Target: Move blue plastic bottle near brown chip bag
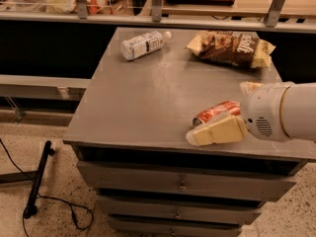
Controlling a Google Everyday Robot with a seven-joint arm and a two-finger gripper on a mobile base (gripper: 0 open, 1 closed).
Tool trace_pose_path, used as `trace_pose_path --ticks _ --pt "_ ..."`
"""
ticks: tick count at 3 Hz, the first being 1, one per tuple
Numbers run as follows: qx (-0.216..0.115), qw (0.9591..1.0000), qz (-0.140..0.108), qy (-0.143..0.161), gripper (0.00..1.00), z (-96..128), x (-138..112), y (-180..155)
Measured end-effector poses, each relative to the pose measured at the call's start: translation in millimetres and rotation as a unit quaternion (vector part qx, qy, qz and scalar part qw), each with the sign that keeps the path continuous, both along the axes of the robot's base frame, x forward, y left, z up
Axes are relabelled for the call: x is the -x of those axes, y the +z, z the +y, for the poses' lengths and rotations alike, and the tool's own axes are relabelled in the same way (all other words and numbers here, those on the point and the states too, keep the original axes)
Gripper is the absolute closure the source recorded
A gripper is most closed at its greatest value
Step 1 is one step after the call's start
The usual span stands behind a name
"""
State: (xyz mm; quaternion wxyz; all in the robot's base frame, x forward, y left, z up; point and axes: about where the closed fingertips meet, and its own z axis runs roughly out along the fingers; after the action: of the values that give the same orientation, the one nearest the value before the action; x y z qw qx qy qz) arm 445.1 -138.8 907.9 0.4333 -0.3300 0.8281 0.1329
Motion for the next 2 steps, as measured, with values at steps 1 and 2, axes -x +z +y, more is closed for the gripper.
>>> trace_pose_path --ticks 1,2 --pt "0.000 1.0000 0.000 0.000 0.00 0 0 0" --pt "-0.020 0.9998 -0.008 -0.001 0.00 23 -12 -5"
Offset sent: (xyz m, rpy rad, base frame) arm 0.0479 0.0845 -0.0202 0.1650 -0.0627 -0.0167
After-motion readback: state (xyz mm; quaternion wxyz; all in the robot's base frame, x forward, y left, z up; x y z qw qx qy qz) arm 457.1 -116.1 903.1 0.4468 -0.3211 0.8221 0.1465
